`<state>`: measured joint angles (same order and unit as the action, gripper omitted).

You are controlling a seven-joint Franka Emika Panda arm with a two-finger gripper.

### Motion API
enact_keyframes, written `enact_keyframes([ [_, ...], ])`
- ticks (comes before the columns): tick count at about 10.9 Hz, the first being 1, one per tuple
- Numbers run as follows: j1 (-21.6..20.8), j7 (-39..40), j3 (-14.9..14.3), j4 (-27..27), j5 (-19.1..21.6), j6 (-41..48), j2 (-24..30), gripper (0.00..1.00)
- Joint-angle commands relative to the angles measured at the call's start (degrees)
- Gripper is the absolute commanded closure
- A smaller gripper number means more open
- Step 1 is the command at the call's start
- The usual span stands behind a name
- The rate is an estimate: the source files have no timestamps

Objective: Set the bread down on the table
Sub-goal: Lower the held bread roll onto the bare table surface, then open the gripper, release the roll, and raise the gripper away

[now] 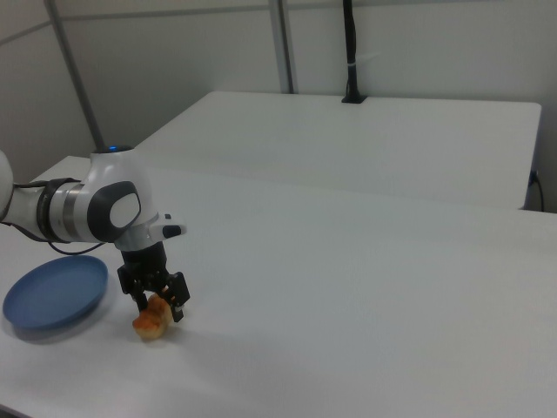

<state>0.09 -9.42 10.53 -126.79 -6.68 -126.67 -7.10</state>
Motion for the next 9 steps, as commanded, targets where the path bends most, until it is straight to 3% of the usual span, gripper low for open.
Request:
enact_keyframes([
  [1, 0.3, 0.8, 0.0, -0.4, -0.6, 0.7, 0.8, 0.0],
  [4, 0.1, 0.3, 0.0, 2.1, -0.6, 4.4, 1.6, 0.0],
  [9, -0.3, 0.9, 0.0, 18.3, -0.2, 20.5, 1.6, 0.0],
])
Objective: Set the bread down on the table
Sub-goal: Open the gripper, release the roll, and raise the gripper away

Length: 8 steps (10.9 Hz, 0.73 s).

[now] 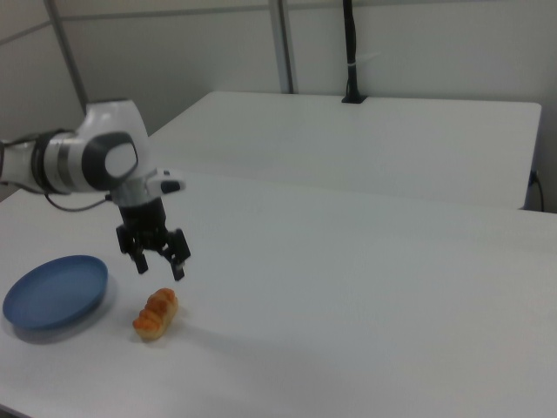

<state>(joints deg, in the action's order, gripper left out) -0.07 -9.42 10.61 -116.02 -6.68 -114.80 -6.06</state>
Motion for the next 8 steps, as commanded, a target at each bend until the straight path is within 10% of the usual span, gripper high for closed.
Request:
enact_keyframes([
  [1, 0.4, 1.0, -0.2, 11.8, -0.2, 12.8, 0.5, 0.0],
  [8, 0.5, 7.1, -7.0, 21.4, 0.5, 26.5, 8.7, 0.0],
])
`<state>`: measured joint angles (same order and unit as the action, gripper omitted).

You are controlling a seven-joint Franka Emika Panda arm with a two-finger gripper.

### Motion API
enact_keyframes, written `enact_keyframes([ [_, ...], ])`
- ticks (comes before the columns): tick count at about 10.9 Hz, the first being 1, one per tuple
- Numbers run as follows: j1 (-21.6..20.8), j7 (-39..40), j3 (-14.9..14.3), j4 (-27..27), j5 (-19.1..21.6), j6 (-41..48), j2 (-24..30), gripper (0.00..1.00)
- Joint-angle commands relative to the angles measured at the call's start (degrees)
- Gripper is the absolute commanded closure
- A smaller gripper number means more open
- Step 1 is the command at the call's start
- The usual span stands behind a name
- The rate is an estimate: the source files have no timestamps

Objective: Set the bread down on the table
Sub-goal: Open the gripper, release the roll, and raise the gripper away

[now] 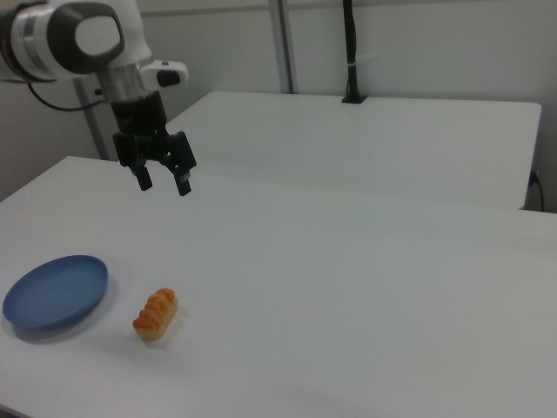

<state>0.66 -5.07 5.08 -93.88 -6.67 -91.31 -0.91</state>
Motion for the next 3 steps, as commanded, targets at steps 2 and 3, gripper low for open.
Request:
enact_keyframes([
  [2, 0.4, 2.8, -1.8, -0.6, 0.7, 3.3, 4.1, 0.0],
  [3, 0.5, 2.9, -1.9, -0.6, 0.7, 3.3, 4.0, 0.0],
])
